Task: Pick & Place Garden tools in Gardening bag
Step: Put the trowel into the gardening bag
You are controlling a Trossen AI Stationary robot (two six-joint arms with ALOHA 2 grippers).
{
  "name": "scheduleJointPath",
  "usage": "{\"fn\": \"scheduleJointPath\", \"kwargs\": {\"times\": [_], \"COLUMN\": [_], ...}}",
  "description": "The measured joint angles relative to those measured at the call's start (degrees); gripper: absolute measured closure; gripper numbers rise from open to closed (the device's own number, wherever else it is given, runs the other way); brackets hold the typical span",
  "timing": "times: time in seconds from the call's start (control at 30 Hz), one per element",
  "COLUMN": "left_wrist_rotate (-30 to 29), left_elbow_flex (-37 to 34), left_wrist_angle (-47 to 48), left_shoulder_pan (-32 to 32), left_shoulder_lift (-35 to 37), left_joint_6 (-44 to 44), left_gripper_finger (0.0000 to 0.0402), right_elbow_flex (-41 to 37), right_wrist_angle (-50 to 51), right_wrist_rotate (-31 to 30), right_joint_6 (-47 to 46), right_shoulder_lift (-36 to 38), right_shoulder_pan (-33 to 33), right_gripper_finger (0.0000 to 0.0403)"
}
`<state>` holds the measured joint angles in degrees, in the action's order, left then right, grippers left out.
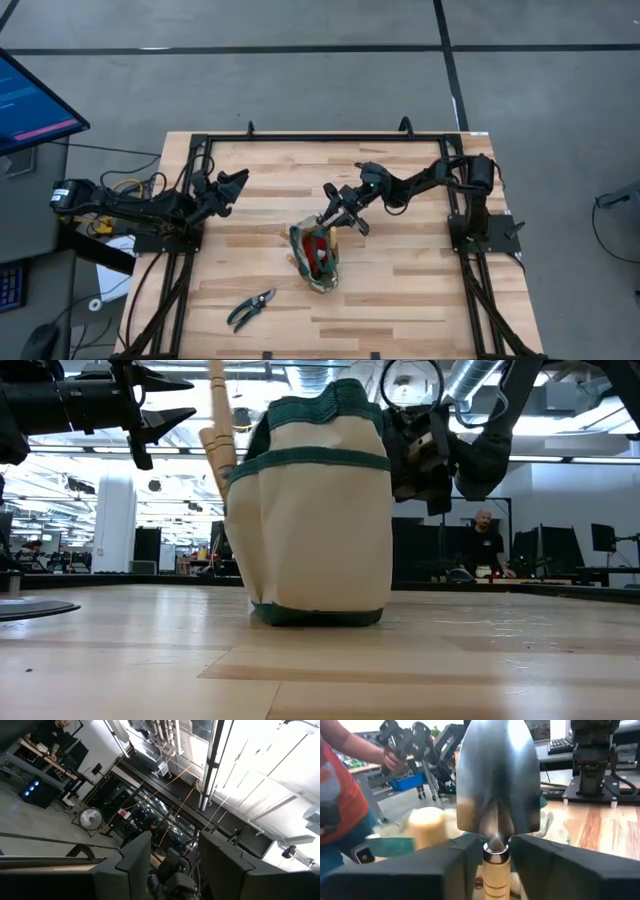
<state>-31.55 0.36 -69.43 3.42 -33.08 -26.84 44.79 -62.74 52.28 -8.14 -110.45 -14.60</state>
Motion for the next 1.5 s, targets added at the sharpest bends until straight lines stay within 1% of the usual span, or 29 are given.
{"fn": "scheduleJointPath", "kwargs": {"times": [0.1,0.23,0.33,0.4,0.5,0.6,0.8,0.9,0.97,1.07,1.23,1.3,1.37,1.43,1.5], "left_wrist_rotate": [0.08,0.13,0.21,0.26,0.26,0.26,0.26,0.26,0.27,0.28,0.28,0.28,0.28,0.28,0.28], "left_elbow_flex": [0.00,-0.01,-0.01,-0.01,-0.02,-0.01,0.00,-0.02,-0.02,0.00,-0.01,0.00,-0.01,-0.02,-0.01], "left_wrist_angle": [0.00,0.00,0.00,-0.02,0.00,0.00,0.00,0.00,0.00,0.00,0.00,0.00,0.00,0.00,0.00], "left_shoulder_pan": [0.00,-0.01,-0.01,0.00,-0.02,0.00,-0.02,-0.01,-0.02,0.00,0.00,-0.01,-0.01,0.00,-0.01], "left_shoulder_lift": [0.01,0.00,0.01,0.02,0.02,0.02,0.00,0.00,0.02,0.00,0.02,0.01,0.02,0.00,0.00], "left_joint_6": [0.01,0.01,0.00,-0.01,-0.01,-0.01,0.01,0.00,0.01,-0.01,0.01,0.00,0.01,-0.01,0.00], "left_gripper_finger": [0.0236,0.0236,0.0236,0.0236,0.0236,0.0236,0.0236,0.0236,0.0236,0.0236,0.0236,0.0236,0.0236,0.0236,0.0236], "right_elbow_flex": [0.12,0.14,0.16,0.16,0.16,0.23,0.25,0.25,0.25,0.25,0.25,0.25,0.25,0.72,1.77], "right_wrist_angle": [0.12,4.78,9.35,12.41,15.13,15.38,24.94,27.64,29.00,30.74,37.43,40.08,40.69,40.65,40.35], "right_wrist_rotate": [0.37,0.35,0.28,0.24,0.13,-0.46,-5.78,-5.64,-4.48,-3.01,-3.10,-4.59,-6.26,-8.63,-12.97], "right_joint_6": [-2.77,-2.13,-0.62,0.72,2.54,3.07,10.26,10.88,10.45,10.26,11.78,12.59,12.70,12.80,13.71], "right_shoulder_lift": [1.43,4.46,6.69,7.94,9.00,8.83,8.78,8.78,9.50,12.48,18.56,21.08,23.89,27.34,30.38], "right_shoulder_pan": [-0.67,-1.42,-1.73,-1.73,-1.38,-0.66,0.00,-0.94,-1.84,-2.91,-4.17,-4.81,-5.37,-5.58,-5.18], "right_gripper_finger": [0.0249,0.0201,0.0180,0.0176,0.0182,0.0200,0.0228,0.0234,0.0236,0.0237,0.0233,0.0233,0.0237,0.0251,0.0275]}}
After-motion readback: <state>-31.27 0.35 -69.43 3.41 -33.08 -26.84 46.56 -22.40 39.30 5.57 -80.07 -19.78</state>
